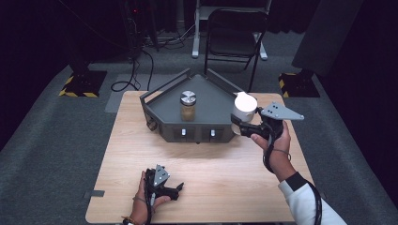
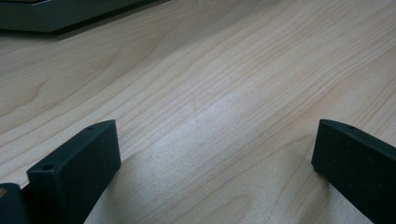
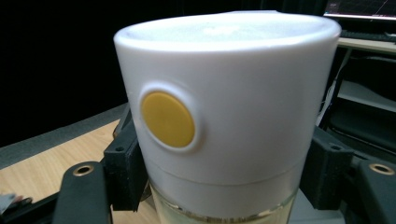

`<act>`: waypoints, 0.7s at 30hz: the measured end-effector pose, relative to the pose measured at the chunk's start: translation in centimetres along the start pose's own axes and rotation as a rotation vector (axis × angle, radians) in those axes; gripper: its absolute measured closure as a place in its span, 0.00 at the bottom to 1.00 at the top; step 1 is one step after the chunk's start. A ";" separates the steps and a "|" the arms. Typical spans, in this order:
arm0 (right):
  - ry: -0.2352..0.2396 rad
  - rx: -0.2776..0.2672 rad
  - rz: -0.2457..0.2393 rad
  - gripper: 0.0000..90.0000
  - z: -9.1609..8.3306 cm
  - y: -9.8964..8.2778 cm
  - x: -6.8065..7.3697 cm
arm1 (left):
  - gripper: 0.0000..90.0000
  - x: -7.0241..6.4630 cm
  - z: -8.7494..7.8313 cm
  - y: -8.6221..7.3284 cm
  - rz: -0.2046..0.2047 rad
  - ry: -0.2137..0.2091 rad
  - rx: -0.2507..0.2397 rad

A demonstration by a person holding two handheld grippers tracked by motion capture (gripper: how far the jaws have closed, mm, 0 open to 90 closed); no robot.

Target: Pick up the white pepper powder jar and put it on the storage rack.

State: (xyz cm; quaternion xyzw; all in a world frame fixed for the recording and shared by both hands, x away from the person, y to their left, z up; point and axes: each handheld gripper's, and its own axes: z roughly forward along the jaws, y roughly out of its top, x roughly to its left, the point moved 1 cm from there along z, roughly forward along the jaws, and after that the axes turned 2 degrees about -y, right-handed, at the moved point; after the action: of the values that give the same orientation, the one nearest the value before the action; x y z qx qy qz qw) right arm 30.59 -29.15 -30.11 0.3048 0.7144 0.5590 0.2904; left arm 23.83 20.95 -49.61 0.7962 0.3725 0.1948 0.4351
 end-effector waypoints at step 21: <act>-0.101 -0.037 0.101 0.33 5.6 1.9 -3.1 | 0.01 -0.1 -0.1 -0.1 0.008 0.005 -0.002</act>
State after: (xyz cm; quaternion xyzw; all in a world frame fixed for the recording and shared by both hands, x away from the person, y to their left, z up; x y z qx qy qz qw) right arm 37.00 -27.62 -29.15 0.3627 0.6721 0.5699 0.3032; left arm 23.69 20.91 -49.62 0.7968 0.3703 0.1986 0.4342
